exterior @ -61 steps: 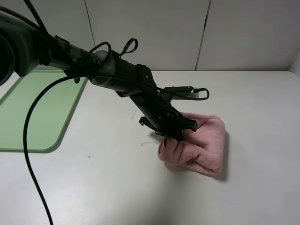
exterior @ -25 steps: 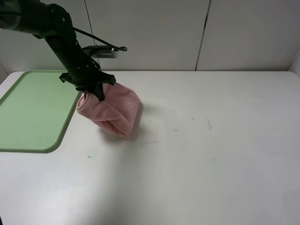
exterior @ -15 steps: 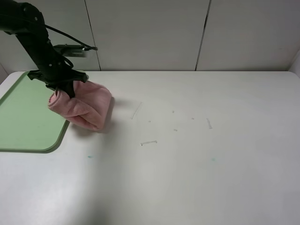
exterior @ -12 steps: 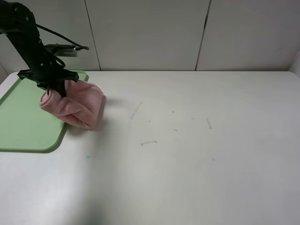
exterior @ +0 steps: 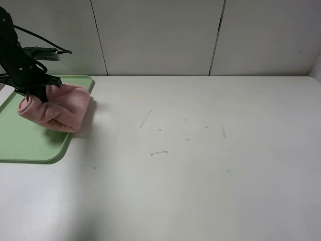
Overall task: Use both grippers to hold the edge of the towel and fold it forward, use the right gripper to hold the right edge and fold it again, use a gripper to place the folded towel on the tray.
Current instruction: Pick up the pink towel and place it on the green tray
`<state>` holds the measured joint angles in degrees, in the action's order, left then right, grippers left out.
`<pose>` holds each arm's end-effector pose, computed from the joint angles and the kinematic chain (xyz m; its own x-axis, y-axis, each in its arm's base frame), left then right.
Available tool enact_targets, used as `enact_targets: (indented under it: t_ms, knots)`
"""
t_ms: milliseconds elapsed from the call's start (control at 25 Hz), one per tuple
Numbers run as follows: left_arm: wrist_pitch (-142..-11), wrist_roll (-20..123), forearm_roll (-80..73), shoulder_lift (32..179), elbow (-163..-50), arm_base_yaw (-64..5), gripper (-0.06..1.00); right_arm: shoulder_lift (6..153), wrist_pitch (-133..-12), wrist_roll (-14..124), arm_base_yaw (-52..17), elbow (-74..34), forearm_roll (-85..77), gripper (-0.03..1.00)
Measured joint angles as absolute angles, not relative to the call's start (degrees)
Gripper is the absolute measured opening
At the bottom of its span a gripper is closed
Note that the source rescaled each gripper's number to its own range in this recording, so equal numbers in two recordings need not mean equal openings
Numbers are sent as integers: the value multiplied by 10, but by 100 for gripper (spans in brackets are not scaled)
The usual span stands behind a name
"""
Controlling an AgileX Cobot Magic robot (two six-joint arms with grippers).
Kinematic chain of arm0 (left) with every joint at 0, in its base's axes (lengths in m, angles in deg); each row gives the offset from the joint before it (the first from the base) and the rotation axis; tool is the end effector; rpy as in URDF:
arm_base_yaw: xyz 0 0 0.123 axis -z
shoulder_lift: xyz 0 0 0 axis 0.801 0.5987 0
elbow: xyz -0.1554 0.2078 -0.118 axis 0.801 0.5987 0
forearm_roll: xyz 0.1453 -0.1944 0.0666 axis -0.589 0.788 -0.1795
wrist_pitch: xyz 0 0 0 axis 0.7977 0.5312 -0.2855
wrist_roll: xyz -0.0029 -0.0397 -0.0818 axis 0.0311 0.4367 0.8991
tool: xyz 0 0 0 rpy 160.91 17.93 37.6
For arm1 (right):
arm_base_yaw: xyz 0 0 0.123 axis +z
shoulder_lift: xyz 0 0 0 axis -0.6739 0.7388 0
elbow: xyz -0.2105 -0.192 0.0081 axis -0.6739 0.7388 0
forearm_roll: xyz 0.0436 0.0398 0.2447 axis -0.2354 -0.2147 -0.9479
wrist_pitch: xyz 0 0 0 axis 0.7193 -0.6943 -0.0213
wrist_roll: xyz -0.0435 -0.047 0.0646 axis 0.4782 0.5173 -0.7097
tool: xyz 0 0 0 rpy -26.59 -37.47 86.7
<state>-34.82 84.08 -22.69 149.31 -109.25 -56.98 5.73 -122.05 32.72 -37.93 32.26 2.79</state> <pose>0.4132 0.0336 0.1639 -0.9686 0.0408 -0.2451 0.0176 0.9952 0.0963 -0.0034 0.0012 0.2771 -0.4258 -0.0358 -0.9041 -0.0926 0.9957 0.0042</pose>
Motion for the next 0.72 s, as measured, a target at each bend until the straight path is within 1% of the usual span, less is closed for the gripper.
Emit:
enact_targets:
  t_ms: [280, 720]
  knots:
    - [-358, 841, -253, 1493, -1093, -594, 14, 57, -1220, 327, -379, 323, 28, 100]
    - [-368, 841, -272, 1493, -1093, -596, 13, 57, -1220, 327, -379, 323, 28, 100]
